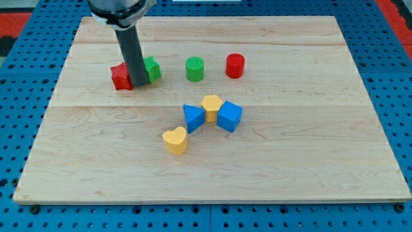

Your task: Place the red star diagonally to the green star

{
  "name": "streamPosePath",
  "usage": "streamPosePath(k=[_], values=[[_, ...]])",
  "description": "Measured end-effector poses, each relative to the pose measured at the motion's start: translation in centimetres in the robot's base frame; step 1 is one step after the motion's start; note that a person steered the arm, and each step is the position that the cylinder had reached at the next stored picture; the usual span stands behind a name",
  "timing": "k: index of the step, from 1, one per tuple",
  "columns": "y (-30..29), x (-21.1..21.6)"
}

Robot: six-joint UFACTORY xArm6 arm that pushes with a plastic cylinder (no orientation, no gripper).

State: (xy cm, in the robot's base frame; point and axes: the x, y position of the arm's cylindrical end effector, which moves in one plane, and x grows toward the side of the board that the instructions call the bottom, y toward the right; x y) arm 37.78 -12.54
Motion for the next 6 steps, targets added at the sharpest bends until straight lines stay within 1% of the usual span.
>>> streamPosePath(k=[2, 4, 5, 6], values=[[0.7, -2.9], [0.7, -4.4], [-0.3, -4.3], [-4.8, -3.4]])
